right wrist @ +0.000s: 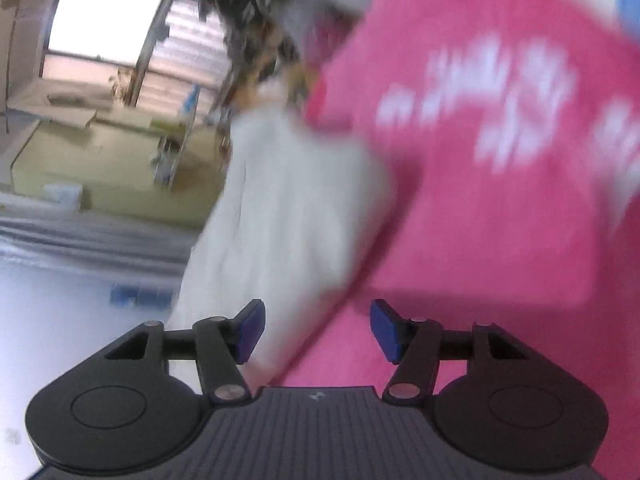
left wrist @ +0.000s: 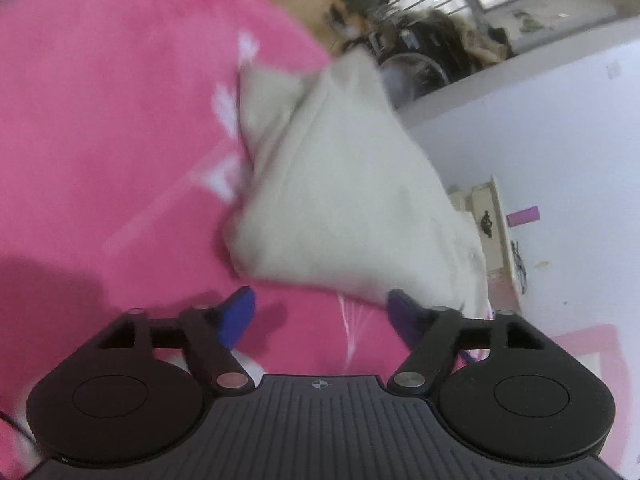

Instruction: Fold clothes

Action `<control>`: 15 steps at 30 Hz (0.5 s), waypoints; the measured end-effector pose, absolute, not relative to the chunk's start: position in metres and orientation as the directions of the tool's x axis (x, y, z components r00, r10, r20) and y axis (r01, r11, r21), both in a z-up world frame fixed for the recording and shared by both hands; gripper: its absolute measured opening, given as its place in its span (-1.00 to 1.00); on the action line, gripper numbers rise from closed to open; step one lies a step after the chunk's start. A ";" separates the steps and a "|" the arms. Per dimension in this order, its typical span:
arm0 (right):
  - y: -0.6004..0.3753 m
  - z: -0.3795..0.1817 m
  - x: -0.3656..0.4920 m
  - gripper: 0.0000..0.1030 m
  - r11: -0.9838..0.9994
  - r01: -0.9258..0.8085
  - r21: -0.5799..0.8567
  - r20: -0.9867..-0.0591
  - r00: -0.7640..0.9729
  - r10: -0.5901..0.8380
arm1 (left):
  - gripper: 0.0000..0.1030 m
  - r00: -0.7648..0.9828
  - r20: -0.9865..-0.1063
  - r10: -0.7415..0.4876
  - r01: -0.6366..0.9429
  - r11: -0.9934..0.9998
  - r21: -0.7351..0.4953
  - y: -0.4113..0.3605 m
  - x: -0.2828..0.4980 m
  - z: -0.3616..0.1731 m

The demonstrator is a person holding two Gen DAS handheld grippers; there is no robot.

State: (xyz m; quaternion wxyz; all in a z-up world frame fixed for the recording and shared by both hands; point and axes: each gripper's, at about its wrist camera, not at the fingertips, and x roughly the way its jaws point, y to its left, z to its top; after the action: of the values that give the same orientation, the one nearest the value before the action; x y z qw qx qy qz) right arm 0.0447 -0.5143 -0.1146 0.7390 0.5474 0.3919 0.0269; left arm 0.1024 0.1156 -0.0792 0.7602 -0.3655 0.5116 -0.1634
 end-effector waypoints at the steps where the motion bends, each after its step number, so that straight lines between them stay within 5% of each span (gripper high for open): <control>1: -0.510 -0.123 0.051 0.23 0.378 0.398 0.836 -0.545 0.689 0.478 | 0.53 0.404 -0.689 -0.602 -0.168 0.691 -0.703 0.110 0.108 -0.086; 7: -0.510 -0.139 0.087 0.17 0.311 0.385 0.869 -0.491 0.745 0.450 | 0.51 0.553 -0.656 -0.514 -0.311 0.603 -0.735 0.116 0.129 -0.103; 11: -0.512 -0.145 0.106 0.00 0.313 0.371 0.875 -0.478 0.766 0.429 | 0.29 0.630 -0.643 -0.435 -0.340 0.589 -0.733 0.116 0.138 -0.106; 15: -0.510 -0.151 0.115 -0.48 0.309 0.383 0.871 -0.483 0.784 0.391 | -0.58 0.675 -0.638 -0.371 -0.365 0.583 -0.725 0.117 0.145 -0.103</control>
State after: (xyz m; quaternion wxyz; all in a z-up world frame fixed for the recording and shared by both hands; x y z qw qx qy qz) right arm 0.1150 -0.5098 -0.1506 0.7391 0.5879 0.3288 0.0027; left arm 0.1450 0.1168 -0.1031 0.7930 -0.4565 0.4034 -0.0018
